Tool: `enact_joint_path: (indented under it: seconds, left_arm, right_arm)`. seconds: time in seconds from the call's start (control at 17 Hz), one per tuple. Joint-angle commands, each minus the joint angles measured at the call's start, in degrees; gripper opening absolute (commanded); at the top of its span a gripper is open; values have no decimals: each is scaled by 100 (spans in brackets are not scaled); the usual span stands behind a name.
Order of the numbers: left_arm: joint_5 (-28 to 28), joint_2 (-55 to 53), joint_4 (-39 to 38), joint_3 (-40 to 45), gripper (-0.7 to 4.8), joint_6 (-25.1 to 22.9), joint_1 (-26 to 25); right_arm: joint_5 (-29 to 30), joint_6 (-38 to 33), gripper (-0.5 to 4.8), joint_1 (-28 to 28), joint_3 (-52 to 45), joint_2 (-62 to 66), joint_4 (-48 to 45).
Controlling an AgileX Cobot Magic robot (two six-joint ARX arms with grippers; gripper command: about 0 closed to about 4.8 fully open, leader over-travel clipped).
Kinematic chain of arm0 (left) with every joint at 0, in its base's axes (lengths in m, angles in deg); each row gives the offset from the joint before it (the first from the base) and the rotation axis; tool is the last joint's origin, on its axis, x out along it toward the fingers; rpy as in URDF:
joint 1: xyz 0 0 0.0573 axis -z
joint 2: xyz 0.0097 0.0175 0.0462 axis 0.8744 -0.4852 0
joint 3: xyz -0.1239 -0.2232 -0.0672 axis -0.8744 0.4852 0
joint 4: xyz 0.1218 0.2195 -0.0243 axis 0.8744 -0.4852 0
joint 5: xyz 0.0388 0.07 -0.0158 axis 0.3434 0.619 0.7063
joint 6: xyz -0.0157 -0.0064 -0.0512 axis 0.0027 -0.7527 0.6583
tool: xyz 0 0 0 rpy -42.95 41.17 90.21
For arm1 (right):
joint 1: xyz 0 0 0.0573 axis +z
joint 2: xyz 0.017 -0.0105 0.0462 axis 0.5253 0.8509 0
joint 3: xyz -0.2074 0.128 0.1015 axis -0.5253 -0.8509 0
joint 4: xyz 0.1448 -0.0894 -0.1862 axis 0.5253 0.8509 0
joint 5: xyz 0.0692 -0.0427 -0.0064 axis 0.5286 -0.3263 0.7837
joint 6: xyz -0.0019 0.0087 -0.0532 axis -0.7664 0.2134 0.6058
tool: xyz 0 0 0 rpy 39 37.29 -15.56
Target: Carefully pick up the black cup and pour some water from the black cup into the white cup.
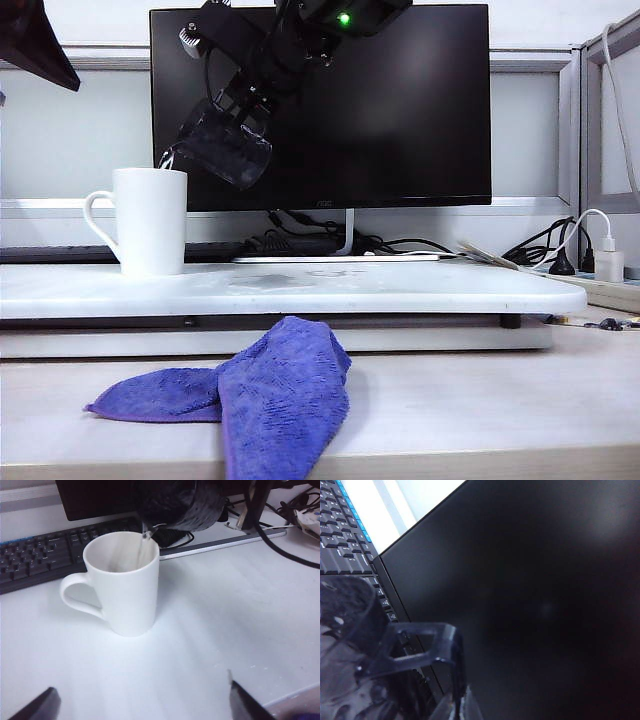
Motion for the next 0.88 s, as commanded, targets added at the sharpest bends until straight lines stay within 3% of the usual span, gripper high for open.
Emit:
enact_joint_path:
  seconds: [0.06, 0.88]
  left_arm:
    - [-11, 15, -7, -9, 479, -9, -7]
    - [-9, 15, -7, -9, 479, -9, -7]
  right_arm:
    - [-9, 98, -6, 31, 66, -55, -409]
    - [9, 498, -5, 39, 66, -55, -487]
